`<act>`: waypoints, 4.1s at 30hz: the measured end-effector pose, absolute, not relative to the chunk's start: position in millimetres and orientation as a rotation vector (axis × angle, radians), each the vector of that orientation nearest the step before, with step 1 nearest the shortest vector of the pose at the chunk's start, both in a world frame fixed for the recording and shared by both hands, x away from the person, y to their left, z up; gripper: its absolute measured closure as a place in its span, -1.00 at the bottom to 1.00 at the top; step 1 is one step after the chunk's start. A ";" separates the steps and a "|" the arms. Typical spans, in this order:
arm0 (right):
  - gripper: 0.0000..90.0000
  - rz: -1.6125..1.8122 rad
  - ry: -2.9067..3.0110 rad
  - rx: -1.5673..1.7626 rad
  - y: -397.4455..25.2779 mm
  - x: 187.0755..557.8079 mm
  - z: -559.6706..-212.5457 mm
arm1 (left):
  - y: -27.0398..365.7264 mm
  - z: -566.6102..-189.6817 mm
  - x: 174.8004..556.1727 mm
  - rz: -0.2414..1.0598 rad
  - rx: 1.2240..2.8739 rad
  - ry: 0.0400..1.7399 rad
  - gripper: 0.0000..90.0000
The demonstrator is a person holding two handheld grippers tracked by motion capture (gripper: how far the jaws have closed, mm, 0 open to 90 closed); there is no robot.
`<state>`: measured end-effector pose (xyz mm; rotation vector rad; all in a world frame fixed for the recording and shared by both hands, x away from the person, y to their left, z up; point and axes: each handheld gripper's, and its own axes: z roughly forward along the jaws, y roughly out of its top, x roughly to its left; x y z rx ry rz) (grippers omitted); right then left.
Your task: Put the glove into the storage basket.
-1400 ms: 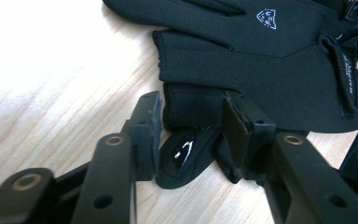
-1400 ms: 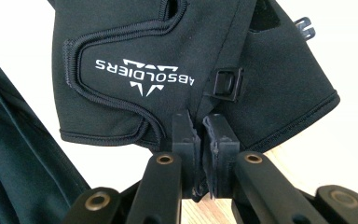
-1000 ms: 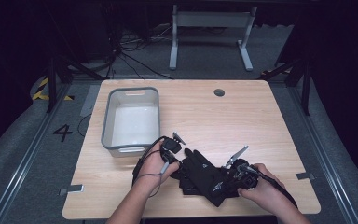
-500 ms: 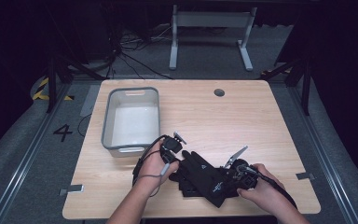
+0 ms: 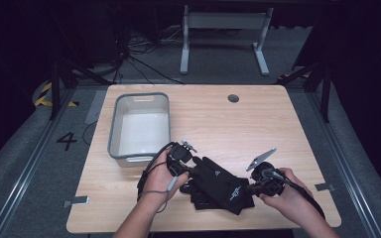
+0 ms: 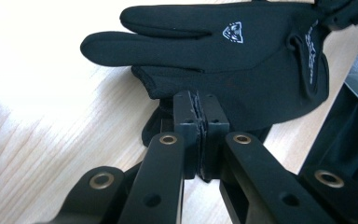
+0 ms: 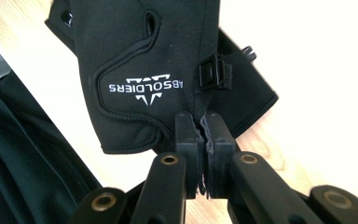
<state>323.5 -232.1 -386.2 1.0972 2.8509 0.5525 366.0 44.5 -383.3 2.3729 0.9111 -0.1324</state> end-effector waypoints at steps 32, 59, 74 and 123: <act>0.93 0.588 2.818 1.023 -239.6 349.6 -375.7 | 35.4 -369.7 321.9 -0.143 2.451 0.834 0.97; 0.93 0.536 2.851 1.049 -239.4 350.6 -380.1 | 17.6 -388.1 318.6 -0.278 2.578 0.777 0.97; 0.56 0.515 2.797 1.068 -242.0 355.2 -386.2 | 16.6 -405.2 328.7 -0.321 2.625 0.816 0.63; 0.99 0.514 2.766 1.233 -290.4 343.3 -395.3 | -35.8 -414.5 350.9 -0.206 2.455 0.667 0.88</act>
